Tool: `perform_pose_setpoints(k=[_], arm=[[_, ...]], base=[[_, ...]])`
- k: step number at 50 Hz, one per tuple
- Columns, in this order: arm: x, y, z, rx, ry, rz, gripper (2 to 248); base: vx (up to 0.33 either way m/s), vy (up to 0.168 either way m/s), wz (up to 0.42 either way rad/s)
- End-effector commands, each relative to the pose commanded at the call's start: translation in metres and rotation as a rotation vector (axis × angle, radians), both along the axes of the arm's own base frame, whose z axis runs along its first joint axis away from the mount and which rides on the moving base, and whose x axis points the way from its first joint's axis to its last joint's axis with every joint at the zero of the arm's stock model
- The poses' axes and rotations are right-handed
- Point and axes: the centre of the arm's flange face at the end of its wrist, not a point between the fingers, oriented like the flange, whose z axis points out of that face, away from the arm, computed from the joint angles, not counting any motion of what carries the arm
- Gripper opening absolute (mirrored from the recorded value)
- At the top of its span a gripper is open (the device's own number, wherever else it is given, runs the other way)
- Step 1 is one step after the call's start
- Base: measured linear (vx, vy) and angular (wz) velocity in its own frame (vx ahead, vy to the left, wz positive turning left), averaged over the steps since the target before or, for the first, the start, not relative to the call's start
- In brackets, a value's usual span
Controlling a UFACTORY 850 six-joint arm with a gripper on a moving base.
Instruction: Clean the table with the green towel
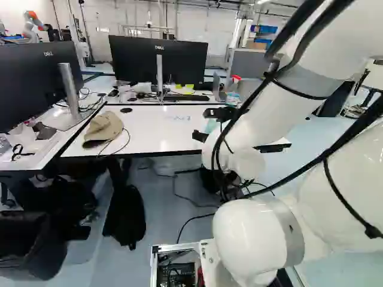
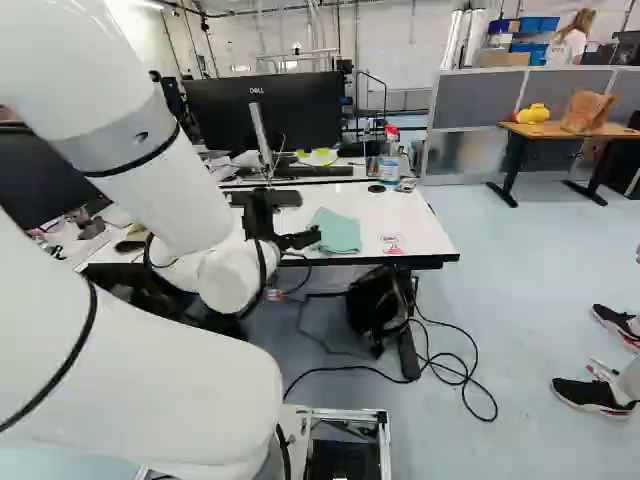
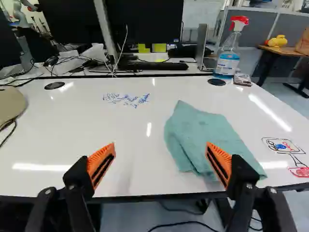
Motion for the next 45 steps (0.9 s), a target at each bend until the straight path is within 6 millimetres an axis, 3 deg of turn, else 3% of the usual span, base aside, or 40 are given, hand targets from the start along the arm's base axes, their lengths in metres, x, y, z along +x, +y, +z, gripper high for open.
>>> perform_pose_setpoints(k=[20,45], arm=[[0.023,-0.029,0.024,-0.003,-0.060,-0.098,247],[0.057,-0.061,0.028,-0.004,-0.047,-0.184,247]], base=[[0.000,0.000,0.000],[0.000,0.000,0.000]])
